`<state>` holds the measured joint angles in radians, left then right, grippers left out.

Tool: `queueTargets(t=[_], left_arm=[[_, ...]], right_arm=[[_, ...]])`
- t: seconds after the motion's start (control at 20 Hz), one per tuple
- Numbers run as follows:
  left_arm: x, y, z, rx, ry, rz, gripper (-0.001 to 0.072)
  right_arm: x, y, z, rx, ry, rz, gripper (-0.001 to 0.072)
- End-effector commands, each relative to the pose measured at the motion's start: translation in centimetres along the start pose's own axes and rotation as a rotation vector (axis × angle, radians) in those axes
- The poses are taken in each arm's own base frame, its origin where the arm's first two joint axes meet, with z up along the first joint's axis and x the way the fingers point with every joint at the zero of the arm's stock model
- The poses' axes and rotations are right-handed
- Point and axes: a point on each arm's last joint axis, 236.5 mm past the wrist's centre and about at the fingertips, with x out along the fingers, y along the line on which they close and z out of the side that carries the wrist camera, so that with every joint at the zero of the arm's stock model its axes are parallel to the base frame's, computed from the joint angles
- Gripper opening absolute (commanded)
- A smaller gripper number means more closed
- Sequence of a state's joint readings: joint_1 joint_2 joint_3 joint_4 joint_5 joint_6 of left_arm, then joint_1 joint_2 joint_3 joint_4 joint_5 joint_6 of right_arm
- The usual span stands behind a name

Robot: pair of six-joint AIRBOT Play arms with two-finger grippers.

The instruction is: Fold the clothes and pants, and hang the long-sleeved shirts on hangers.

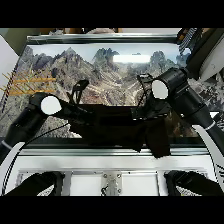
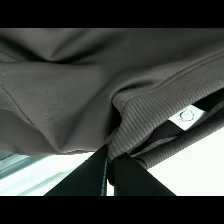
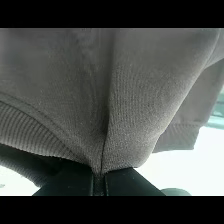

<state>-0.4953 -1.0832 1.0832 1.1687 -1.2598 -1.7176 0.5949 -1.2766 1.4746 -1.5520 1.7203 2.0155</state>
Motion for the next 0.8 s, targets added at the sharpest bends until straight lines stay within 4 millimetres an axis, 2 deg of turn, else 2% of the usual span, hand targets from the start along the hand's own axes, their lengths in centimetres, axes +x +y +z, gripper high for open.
queueTargets(t=[0.0, 0.1, 0.15, 0.2, 0.25, 0.45, 0.6, 0.75], left_arm=[[2.5, 0.1, -0.8, 0.013, 0.077, -0.021, 0.0018], [2.9, 0.1, -0.7, 0.01, 0.085, -0.022, 0.0022], [2.8, 0.1, -0.5, 0.021, 0.076, -0.023, 0.0219], [2.5, 0.1, -0.1, 0.028, 0.064, -0.024, 0.0486], [2.1, 0.1, 0.4, 0.026, 0.049, -0.025, 0.0554], [-0.2, 0.3, 2.7, 0.013, -0.013, -0.029, 0.0556], [-2.8, 0.9, 4.7, 0.016, -0.067, -0.025, 0.0556], [-5.8, 2.3, 7.1, 0.023, -0.152, -0.009, 0.0556]], right_arm=[[0.4, 0.3, 0.5, 0.016, -0.004, 0.007, 0.0028], [0.4, 0.3, 0.5, 0.016, -0.004, 0.007, 0.0028], [0.4, 0.3, 0.5, 0.016, -0.005, 0.006, 0.0028], [0.4, 0.3, 0.5, 0.016, -0.004, 0.006, 0.0028], [0.4, 0.3, 0.5, 0.016, -0.005, 0.006, 0.0028], [0.4, 0.3, 0.5, 0.016, -0.004, 0.006, 0.0028], [0.4, 0.3, 0.5, 0.016, -0.004, 0.006, 0.0028], [0.4, 0.3, 0.5, 0.016, -0.004, 0.006, 0.0028]])
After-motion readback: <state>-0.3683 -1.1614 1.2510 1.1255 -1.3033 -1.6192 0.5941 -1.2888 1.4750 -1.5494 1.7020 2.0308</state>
